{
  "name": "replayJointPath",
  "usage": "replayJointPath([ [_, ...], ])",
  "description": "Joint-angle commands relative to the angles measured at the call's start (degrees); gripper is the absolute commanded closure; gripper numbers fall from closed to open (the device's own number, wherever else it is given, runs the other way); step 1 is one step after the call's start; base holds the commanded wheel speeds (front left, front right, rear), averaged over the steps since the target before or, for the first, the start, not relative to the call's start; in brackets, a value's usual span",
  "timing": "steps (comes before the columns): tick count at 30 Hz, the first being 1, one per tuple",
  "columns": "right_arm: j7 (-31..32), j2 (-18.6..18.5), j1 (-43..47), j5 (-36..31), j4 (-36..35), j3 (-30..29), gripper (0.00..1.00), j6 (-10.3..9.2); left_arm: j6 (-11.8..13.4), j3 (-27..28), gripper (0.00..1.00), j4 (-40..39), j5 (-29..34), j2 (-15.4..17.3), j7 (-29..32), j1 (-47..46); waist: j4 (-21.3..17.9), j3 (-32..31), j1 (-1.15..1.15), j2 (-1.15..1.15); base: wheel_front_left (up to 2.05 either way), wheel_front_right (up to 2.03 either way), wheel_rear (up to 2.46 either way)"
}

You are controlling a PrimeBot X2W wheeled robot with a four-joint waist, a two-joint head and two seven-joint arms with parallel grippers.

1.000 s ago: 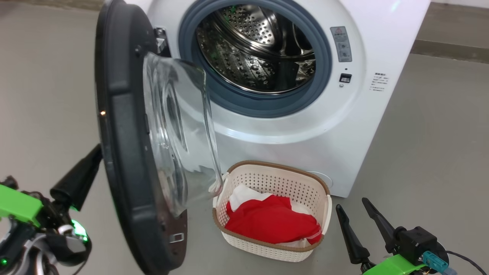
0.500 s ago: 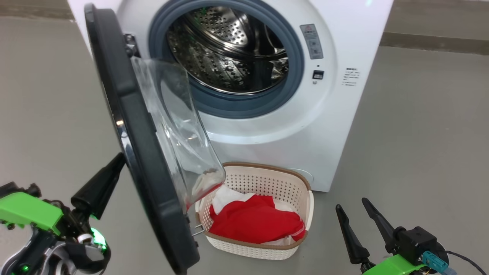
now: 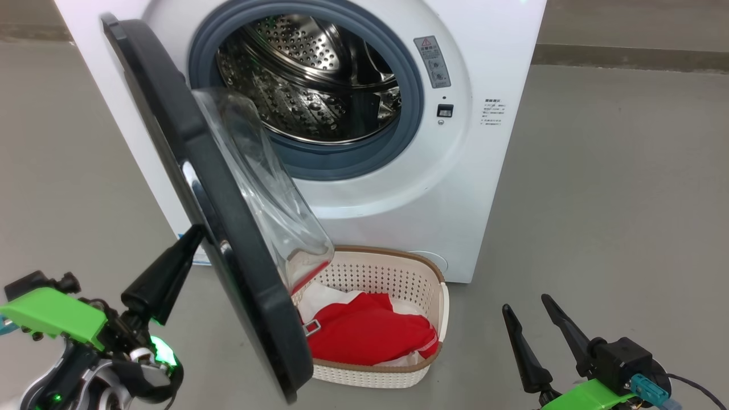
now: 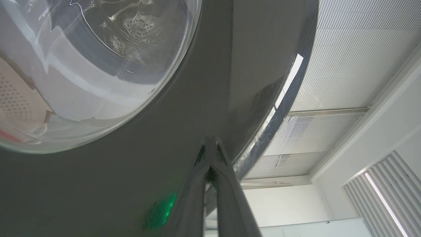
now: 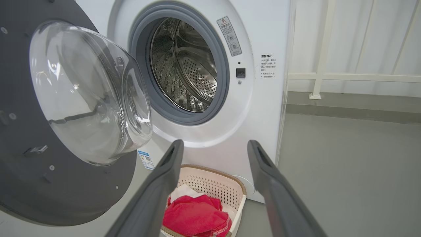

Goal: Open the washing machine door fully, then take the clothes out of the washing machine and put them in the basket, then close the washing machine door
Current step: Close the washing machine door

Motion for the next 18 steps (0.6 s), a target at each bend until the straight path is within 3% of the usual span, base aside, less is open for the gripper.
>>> replayJointPath([
  [1, -0.4, -0.4, -2.1, -0.8, -1.4, 1.2, 0.0, 0.36, -0.8, 0.9, 1.0, -1.2, -0.6, 0.9, -0.2, -0.4, -0.2, 0.0, 0.0, 0.0, 0.0, 0.0, 0.0],
  [8, -0.4, -0.4, -1.9, -1.1, -1.5, 1.0, 0.0, 0.36, -2.3, 0.6, 1.0, -0.7, -0.3, 0.9, -1.3, 0.4, 0.0, 0.1, 0.0, 0.0, 0.0, 0.0, 0.0],
  [9, -0.4, -0.4, -1.8, -1.1, -1.5, 1.0, 0.0, 0.36, -2.7, 0.8, 0.67, -0.7, 0.0, 0.9, -1.8, 0.5, 0.1, 0.2, 0.0, 0.0, 0.0, 0.0, 0.0],
  [10, -0.4, -0.4, -1.8, -1.1, -1.5, 0.9, 0.0, 0.36, -3.1, 1.0, 0.21, -0.7, 0.4, 0.9, -2.4, 0.7, 0.3, 0.2, 0.0, 0.0, 0.0, 0.0, 0.0],
  [11, -0.4, -0.4, -1.8, -1.1, -1.4, 1.0, 0.0, 0.36, -3.5, 1.1, 0.0, -0.7, 1.0, 1.1, -2.8, 0.9, 0.4, 0.2, 0.0, 0.0, 0.0, 0.0, 0.0],
  [14, -0.4, -0.4, -1.8, -1.1, -1.4, 1.0, 0.0, 0.36, -6.0, 1.3, 0.0, -0.7, 4.6, 2.5, -5.2, 1.7, 0.8, 0.3, 0.0, 0.0, 0.0, 0.0, 0.0],
  [18, -0.4, -0.4, -1.8, -0.9, -1.4, 0.9, 0.0, 0.36, -11.2, 0.6, 0.0, -0.1, 12.4, 5.5, -9.6, 3.8, 1.2, 0.1, 0.0, 0.0, 0.0, 0.0, 0.0],
])
